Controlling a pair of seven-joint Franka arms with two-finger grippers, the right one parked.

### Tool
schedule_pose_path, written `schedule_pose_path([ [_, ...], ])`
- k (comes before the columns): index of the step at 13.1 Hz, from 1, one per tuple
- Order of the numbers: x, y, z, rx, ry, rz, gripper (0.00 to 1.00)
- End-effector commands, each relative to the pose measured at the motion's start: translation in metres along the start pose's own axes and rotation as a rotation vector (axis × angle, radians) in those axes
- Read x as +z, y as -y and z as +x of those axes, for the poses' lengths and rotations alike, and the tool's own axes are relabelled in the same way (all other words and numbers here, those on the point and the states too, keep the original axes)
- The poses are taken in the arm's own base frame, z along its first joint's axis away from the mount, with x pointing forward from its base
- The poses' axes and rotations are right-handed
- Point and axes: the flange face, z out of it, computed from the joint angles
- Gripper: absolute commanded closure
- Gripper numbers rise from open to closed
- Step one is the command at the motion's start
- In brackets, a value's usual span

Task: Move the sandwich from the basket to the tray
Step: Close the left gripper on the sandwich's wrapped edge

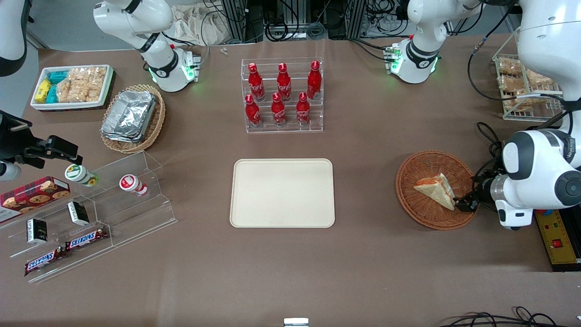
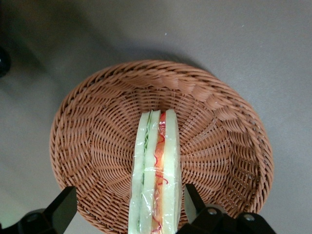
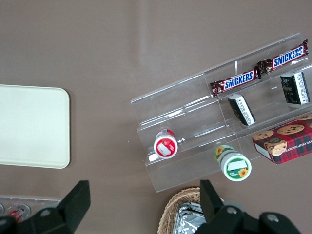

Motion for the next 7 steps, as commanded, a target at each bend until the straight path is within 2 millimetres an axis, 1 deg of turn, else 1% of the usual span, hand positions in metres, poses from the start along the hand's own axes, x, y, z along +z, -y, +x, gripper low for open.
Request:
schedule_pose_path([
  [1,0.015,-0.001,-0.013,-0.037,-0.002,-0.022,0.01],
  [4,0.025,0.000,-0.019,-0.066,-0.010,-0.031,0.01],
  [5,0.026,-0.007,-0.028,-0.068,-0.012,-0.028,0.01],
  [6,0.032,-0.010,-0.037,-0.071,-0.018,-0.030,0.01],
  [7,0.038,-0.007,-0.041,-0.071,-0.032,-0.042,0.01],
])
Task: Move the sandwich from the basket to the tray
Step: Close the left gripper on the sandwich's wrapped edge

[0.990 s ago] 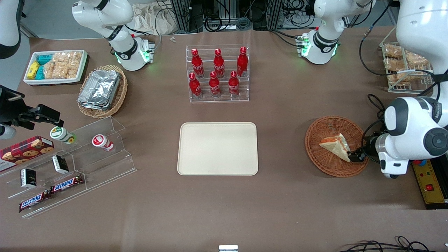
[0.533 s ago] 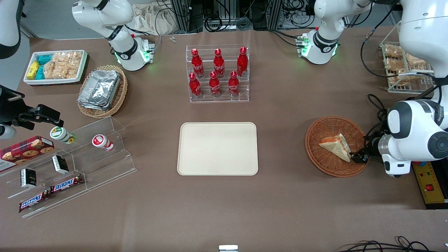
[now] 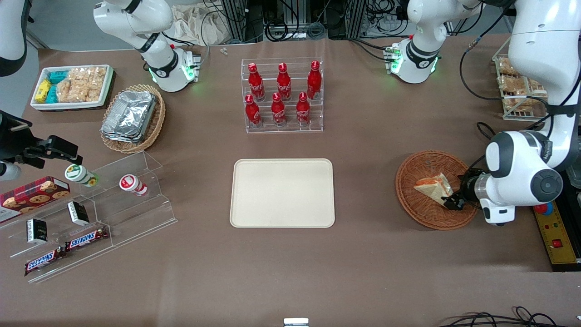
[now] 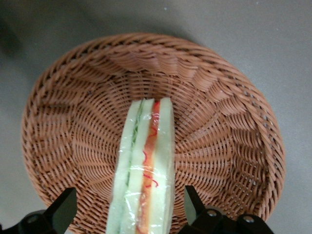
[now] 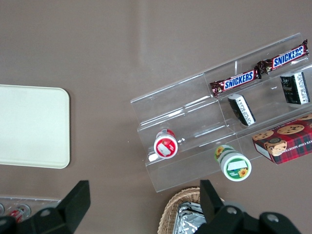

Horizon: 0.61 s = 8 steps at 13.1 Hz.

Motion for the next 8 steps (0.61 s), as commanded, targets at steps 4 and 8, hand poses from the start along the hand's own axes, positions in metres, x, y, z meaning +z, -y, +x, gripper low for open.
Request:
schedule_pose_path([
  [4,0.035,0.019,-0.031,-0.021,-0.047,-0.059,0.01],
  [8,0.031,0.014,-0.037,0.004,-0.072,-0.068,0.81],
])
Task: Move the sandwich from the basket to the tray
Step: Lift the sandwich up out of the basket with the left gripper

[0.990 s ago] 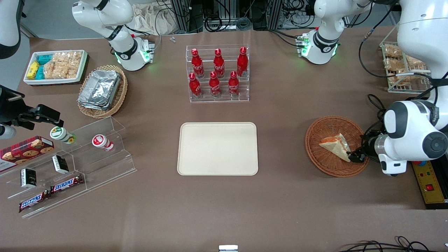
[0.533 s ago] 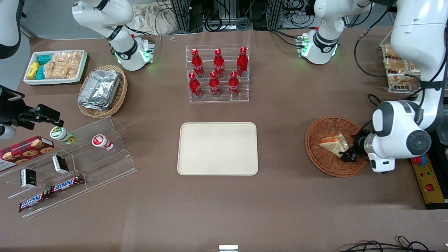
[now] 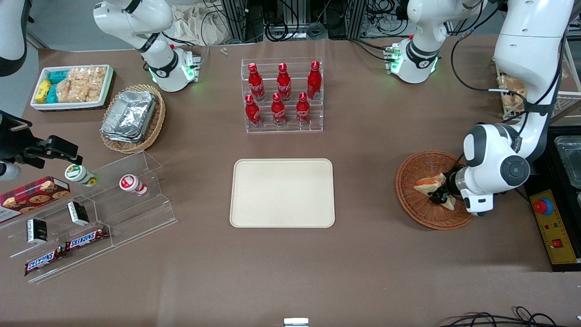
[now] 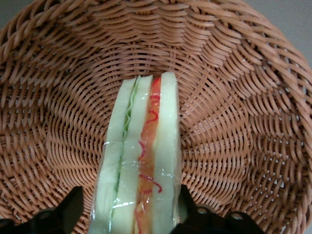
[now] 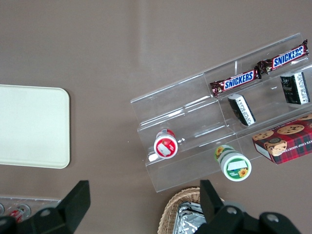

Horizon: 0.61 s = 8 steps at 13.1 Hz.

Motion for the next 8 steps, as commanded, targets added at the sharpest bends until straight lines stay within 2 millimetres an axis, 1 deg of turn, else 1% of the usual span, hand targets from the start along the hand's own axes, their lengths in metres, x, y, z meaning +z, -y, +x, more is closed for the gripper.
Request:
schedule_pose_path([
  [1,-0.020,-0.004,-0.012,0.017,-0.036,-0.022,1.00],
  [3,-0.043,-0.010,-0.009,0.030,-0.065,-0.050,1.00],
  [5,-0.067,-0.013,-0.007,0.052,-0.059,-0.031,1.00],
  [6,-0.085,-0.015,-0.007,0.087,-0.060,-0.028,1.00],
  [8,-0.129,-0.015,-0.003,0.189,-0.058,-0.011,1.00],
])
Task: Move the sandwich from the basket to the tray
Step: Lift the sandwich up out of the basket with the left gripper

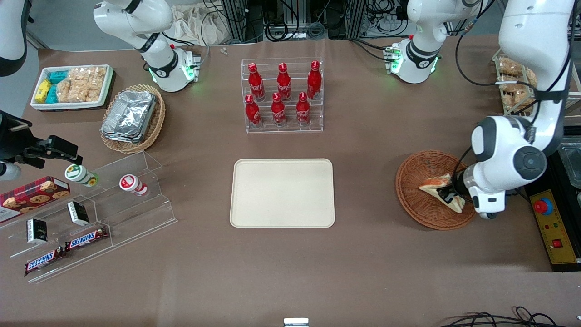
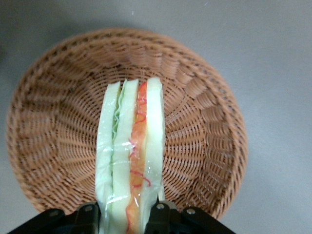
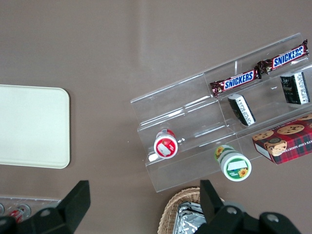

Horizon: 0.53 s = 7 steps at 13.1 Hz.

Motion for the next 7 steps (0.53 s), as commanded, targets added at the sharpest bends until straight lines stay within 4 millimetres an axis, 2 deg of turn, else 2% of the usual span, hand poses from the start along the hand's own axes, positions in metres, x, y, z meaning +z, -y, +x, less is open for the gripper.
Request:
schedule_pose_path([
  [1,-0.067,-0.002,0.004,0.135,-0.005,0.018,1.00],
  [2,-0.091,-0.008,0.004,0.171,-0.003,0.018,1.00],
  [5,-0.169,-0.032,-0.018,0.301,0.004,0.031,1.00],
  [7,-0.207,-0.066,-0.060,0.433,-0.053,0.050,1.00],
])
